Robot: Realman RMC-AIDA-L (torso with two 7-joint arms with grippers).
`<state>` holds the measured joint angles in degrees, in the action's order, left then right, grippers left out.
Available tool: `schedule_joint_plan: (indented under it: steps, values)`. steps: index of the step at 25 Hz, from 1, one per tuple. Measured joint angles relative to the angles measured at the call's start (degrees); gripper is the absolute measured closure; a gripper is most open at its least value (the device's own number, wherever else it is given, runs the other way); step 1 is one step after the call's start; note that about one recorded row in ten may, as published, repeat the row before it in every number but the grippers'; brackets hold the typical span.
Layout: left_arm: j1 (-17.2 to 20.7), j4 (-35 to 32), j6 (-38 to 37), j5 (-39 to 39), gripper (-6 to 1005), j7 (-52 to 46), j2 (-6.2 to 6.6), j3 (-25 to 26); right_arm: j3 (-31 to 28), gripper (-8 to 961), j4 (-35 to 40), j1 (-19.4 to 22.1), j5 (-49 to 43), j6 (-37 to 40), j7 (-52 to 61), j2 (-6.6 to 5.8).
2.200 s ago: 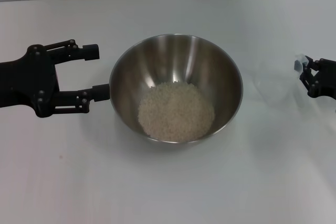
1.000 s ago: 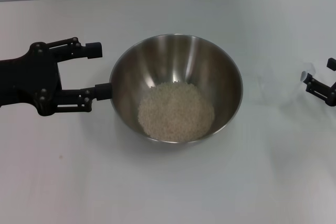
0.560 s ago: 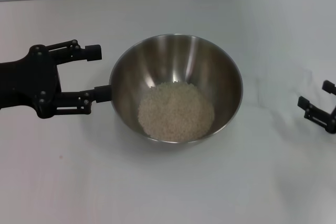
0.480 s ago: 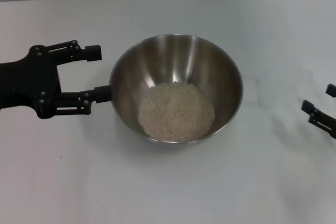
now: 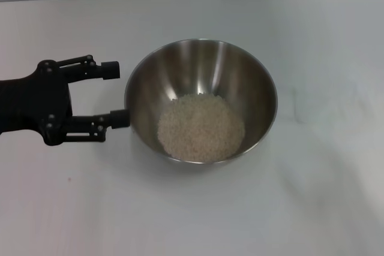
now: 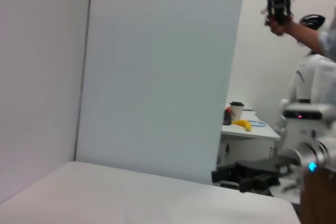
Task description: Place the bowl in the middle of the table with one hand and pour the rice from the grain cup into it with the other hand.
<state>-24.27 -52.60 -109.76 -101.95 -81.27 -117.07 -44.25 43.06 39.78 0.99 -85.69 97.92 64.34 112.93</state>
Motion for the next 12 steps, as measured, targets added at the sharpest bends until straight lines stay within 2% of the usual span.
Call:
schedule_joint_plan:
  steps: [1,2,4,5,6,8,9,10,12]
  values:
    - [0.0,0.0,-0.4,0.0,153,0.1,0.15,-0.4,0.0,164,0.0,0.0,0.0,0.0,0.0,0.00]
    - [0.1,0.1,-0.8,-0.1,153,0.1,0.27,-0.7,-1.6,164,1.8,-0.9,-2.4,2.5,2.1,-0.53]
    - [0.4,0.2,-1.8,-0.2,153,0.1,0.47,-1.1,-5.2,164,5.9,-3.6,-6.3,8.8,6.3,-1.66]
    - [0.8,0.1,-2.3,-0.5,153,0.1,0.57,-1.7,-8.5,164,10.5,-6.1,-8.9,13.9,10.3,-2.24]
    - [0.8,0.1,-2.3,-0.5,153,0.1,0.57,-1.7,-8.5,164,10.5,-6.1,-8.9,13.9,10.3,-2.24]
    - [1.4,-0.1,-2.5,-1.2,153,0.1,0.64,-2.3,-11.0,164,15.7,-7.8,-10.9,15.6,13.7,-1.97]
    - [1.8,-0.1,-2.5,-1.6,153,0.1,0.64,-2.5,-12.1,164,18.5,-8.5,-11.9,15.9,14.9,-1.56]
    - [2.1,-0.1,-2.5,-1.9,153,0.2,0.63,-2.6,-13.8,164,22.7,-9.5,-13.1,15.6,16.4,-0.60]
    - [2.7,-0.2,-2.5,-2.1,153,0.4,0.60,-2.6,-14.6,165,24.3,-10.1,-13.6,15.2,17.0,-0.26]
